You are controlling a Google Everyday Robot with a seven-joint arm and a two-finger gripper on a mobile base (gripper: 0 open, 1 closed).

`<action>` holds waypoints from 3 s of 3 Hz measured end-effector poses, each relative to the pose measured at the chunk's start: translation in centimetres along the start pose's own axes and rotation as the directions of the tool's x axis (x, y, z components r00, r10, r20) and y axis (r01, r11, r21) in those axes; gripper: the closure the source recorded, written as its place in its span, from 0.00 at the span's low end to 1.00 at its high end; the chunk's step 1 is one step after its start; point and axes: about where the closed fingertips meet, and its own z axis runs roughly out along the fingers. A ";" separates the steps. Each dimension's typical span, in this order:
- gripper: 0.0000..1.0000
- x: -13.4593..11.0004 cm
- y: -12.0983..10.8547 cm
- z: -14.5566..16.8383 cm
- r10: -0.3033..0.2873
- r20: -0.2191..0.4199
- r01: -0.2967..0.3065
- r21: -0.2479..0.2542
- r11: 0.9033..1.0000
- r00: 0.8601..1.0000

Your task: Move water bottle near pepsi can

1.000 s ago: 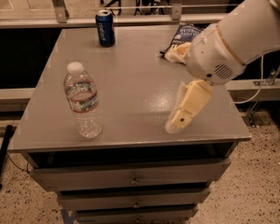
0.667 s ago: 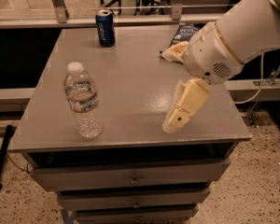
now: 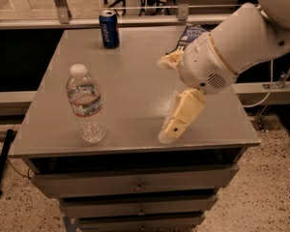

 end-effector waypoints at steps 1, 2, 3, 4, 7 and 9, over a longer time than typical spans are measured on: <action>0.00 -1.1 0.1 3.6 -0.035 0.058 0.037 -0.028 0.999 0.998; 0.00 -2.3 -0.3 6.8 -0.062 0.124 0.067 -0.036 0.997 0.990; 0.00 -3.6 -0.8 9.3 -0.072 0.190 0.080 -0.038 0.996 0.979; 0.00 -4.8 -0.9 11.7 -0.042 0.280 0.059 -0.052 0.997 0.959; 0.00 -9.1 -1.2 15.1 0.101 0.575 -0.019 -0.147 0.989 0.812; 0.41 -9.0 -2.2 13.1 0.065 0.652 -0.010 -0.088 0.996 0.755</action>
Offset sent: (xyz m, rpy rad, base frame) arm 0.0220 0.0940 -0.0559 0.1924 -0.0303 0.1251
